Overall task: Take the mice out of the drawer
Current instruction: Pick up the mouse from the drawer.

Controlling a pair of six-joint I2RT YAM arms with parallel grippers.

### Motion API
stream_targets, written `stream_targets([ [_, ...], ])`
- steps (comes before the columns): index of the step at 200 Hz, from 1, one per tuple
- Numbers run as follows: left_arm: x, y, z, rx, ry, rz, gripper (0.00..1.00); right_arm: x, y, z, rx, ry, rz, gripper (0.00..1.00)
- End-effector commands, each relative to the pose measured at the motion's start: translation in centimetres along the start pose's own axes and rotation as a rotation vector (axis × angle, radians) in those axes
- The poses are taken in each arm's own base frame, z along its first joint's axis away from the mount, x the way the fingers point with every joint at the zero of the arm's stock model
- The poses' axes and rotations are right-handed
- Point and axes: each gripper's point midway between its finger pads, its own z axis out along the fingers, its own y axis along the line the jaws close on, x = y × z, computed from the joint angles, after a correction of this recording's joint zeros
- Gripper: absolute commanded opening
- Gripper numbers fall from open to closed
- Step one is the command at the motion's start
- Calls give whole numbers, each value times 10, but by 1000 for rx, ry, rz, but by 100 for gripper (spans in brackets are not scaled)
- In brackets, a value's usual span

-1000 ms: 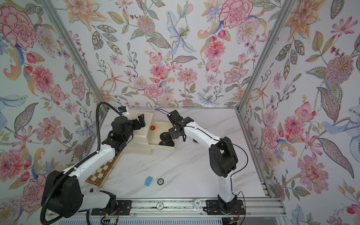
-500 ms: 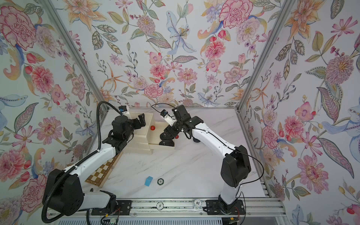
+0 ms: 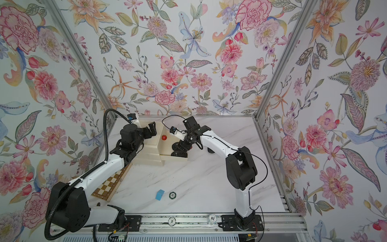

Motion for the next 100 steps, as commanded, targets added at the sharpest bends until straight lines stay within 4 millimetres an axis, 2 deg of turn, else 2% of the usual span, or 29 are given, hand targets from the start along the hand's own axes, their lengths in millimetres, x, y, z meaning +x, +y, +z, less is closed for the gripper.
stream_targets([
  [1,11,8,-1,-25,54,-32,100,-3,-4,7,9,22,-47,79],
  [35,13,11,-3,-36,58,-33,100,4,-11,17,20,66,-48,79],
  [41,13,11,-4,-36,58,-32,100,5,-9,18,14,71,-50,79],
  [43,12,10,-4,-36,57,-31,100,1,-1,20,3,70,-66,79],
  [47,12,11,-4,-38,57,-30,100,-1,3,21,-2,70,-71,79],
  [100,13,11,-4,-40,57,-29,100,7,6,31,-11,98,-70,79],
])
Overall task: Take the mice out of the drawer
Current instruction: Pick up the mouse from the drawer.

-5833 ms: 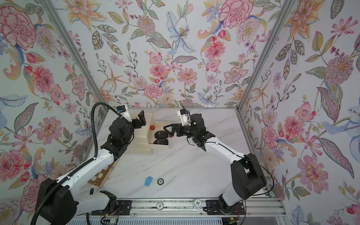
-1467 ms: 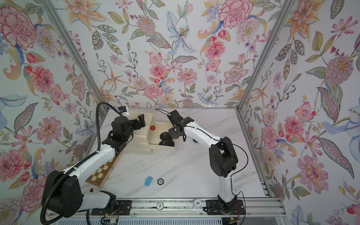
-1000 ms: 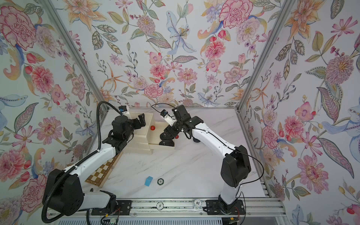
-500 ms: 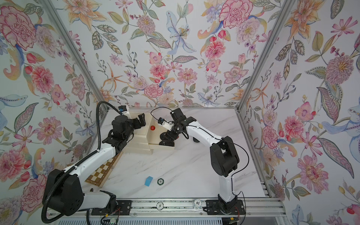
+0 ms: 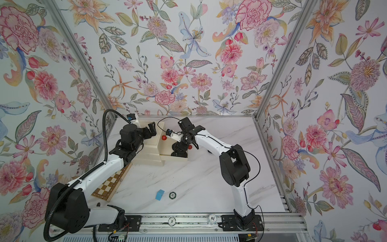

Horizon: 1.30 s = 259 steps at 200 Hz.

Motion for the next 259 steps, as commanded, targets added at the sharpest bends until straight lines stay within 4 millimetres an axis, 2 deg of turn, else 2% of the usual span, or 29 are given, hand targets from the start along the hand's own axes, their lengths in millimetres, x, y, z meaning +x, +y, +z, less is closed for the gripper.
stream_targets([
  [1,12,11,-1,-37,50,-15,100,6,2,5,-10,36,-9,79],
  [55,13,13,-2,-47,48,-18,100,15,-7,20,24,81,4,76],
  [85,15,14,-2,-49,48,-23,100,16,-22,21,48,74,57,72],
  [156,16,16,-4,-53,45,-30,100,2,7,16,-108,-9,62,75],
  [158,16,15,-4,-52,45,-29,100,7,-2,14,-99,-8,80,75],
  [165,15,15,-4,-52,44,-30,100,10,-5,14,-102,-8,90,75],
  [221,16,16,-5,-52,44,-36,100,25,-8,26,-76,71,72,76],
  [239,17,17,-5,-54,46,-37,100,30,-10,31,-44,108,55,82],
  [259,18,17,-5,-54,48,-38,100,27,-14,32,-32,105,53,82],
])
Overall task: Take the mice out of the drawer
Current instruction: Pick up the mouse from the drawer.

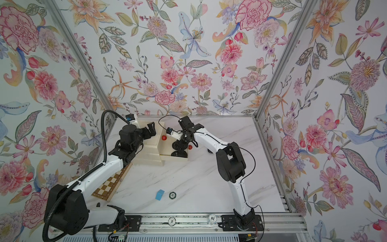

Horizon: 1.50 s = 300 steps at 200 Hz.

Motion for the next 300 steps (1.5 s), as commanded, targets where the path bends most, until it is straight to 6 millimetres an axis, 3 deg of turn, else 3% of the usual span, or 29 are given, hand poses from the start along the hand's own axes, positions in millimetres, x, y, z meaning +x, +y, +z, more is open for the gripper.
stream_targets([
  [1,19,16,-1,-51,55,-10,100,24,0,12,-2,101,21,82],
  [30,20,16,-1,-51,54,-12,100,20,-8,10,25,103,1,82],
  [34,20,16,-1,-50,54,-15,100,13,5,13,10,104,-25,82],
  [101,20,17,-5,-46,49,-12,100,7,25,8,-77,115,-54,73],
  [128,20,18,-7,-45,46,-12,100,4,26,9,-69,119,-67,79],
  [161,20,18,-9,-44,44,-13,100,6,27,17,-66,141,-70,80],
  [182,20,18,-10,-43,43,-13,100,5,28,19,-68,140,-63,78],
  [213,19,18,-10,-43,43,-14,100,0,22,17,-49,132,-63,65],
  [251,18,18,-10,-39,37,-17,100,-22,6,-3,9,72,-43,51],
  [300,17,17,-10,-34,33,-18,100,-49,-8,-38,46,-34,16,47],
])
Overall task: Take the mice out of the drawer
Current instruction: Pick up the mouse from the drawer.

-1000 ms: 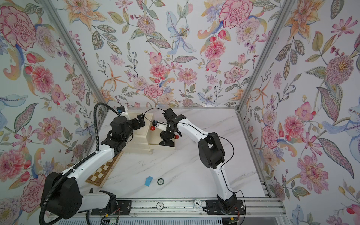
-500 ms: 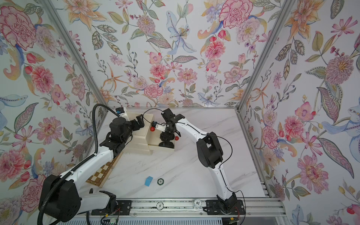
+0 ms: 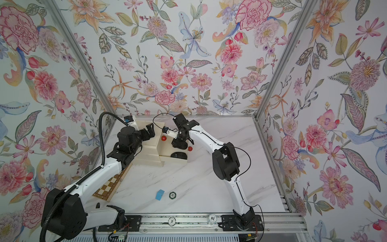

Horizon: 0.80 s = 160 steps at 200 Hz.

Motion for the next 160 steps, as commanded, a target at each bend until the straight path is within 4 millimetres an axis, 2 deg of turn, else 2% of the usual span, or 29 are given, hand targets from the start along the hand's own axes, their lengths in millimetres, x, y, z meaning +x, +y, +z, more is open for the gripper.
stream_targets([
  [1,17,13,-1,-37,45,-15,100,-27,-8,-35,32,-95,35,47],
  [33,17,14,-3,-33,40,-18,100,-27,-18,-44,72,-97,82,47],
  [49,16,15,-4,-32,38,-19,100,-27,-27,-55,119,-97,114,47],
  [73,15,13,-5,-24,35,-18,100,-30,-36,-82,182,-119,174,47],
  [77,14,13,-5,-23,33,-19,100,-22,-49,-90,204,-119,210,47],
  [98,11,11,-6,-12,26,-19,100,-8,-62,-120,256,-136,308,47],
  [112,9,8,-7,1,19,-20,100,13,-71,-135,311,-120,395,46],
  [137,7,5,-10,20,13,-14,100,67,-81,-156,441,-61,554,46],
  [160,5,3,-11,27,13,-6,100,126,-68,-158,486,15,703,47],
])
